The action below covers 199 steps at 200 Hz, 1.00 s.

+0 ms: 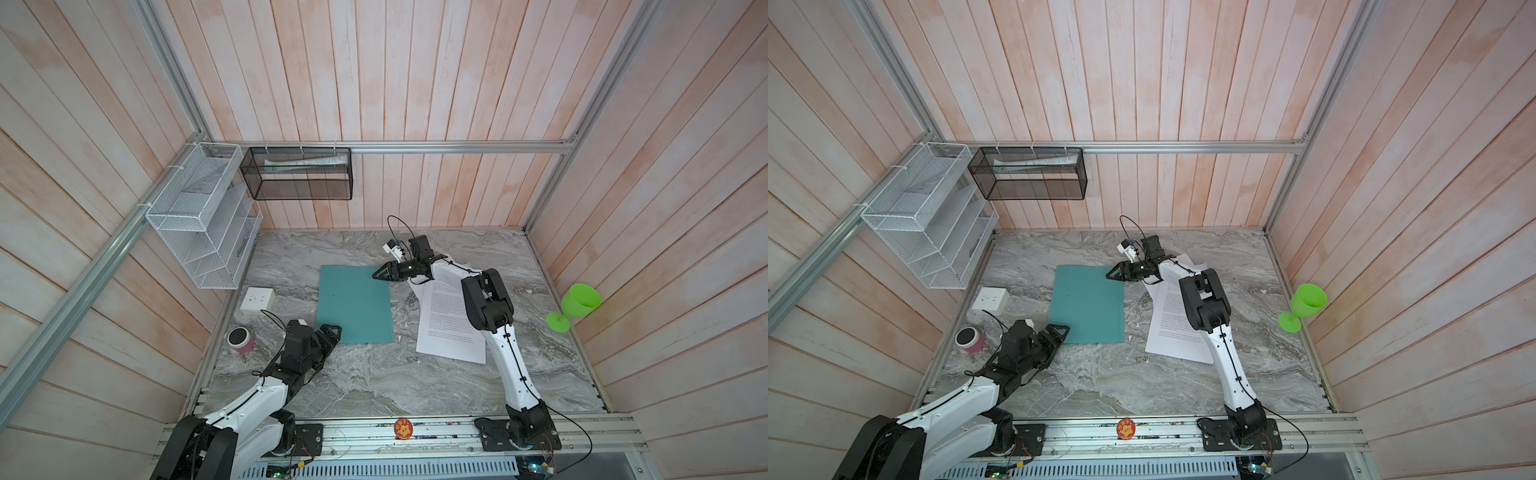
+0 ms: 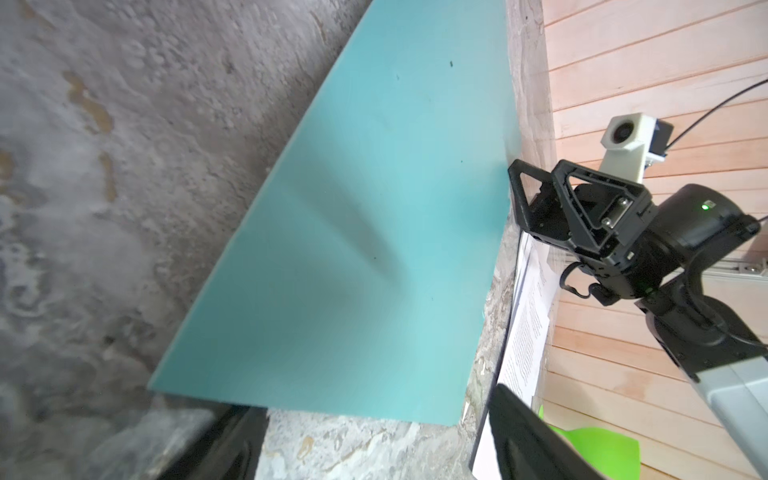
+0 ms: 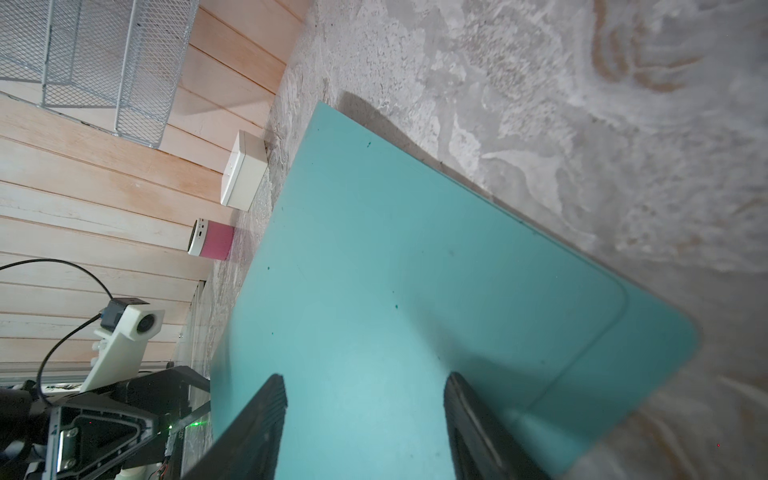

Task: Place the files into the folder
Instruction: 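Pinch the teal folder's top cover edge with the right gripper and lift it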

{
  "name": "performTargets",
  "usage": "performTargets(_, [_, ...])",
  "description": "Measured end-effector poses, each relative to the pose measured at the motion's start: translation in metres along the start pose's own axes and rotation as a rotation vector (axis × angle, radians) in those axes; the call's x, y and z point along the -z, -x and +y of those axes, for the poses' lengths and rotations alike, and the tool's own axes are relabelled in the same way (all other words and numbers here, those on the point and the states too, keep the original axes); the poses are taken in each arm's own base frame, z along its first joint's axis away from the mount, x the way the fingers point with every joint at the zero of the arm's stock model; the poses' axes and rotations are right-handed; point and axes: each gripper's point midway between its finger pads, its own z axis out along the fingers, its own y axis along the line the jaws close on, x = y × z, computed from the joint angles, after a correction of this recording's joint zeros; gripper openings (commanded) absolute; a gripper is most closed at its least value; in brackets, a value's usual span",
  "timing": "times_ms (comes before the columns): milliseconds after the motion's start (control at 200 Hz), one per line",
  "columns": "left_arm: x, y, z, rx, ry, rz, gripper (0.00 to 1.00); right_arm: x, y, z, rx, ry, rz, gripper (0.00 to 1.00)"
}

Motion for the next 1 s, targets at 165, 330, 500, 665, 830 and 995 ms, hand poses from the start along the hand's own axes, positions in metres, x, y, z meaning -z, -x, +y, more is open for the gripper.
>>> performTargets(165, [0.0, -0.002, 0.001, 0.047, -0.026, -0.003, 0.72, 0.0, -0.002, 0.001, 0.002, 0.009, -0.006, 0.62])
performTargets(330, [0.002, 0.0, -0.006, 0.062, -0.065, -0.011, 0.71, 0.001, -0.004, 0.002, -0.003, 0.01, -0.007, 0.61])
performTargets(500, [0.003, 0.001, -0.009, 0.073, -0.08, -0.015, 0.71, 0.001, -0.004, 0.001, -0.002, 0.011, -0.012, 0.61])
performTargets(665, [0.001, 0.0, -0.005, 0.084, -0.091, -0.019, 0.69, 0.001, -0.005, 0.002, -0.001, 0.015, -0.015, 0.61])
performTargets(830, [-0.004, 0.001, -0.005, 0.093, -0.104, -0.024, 0.64, 0.001, -0.006, 0.002, -0.005, 0.018, -0.02, 0.61])
performTargets(995, [-0.007, 0.003, -0.007, 0.098, -0.127, -0.034, 0.61, 0.002, -0.008, 0.003, -0.008, 0.019, -0.022, 0.6])
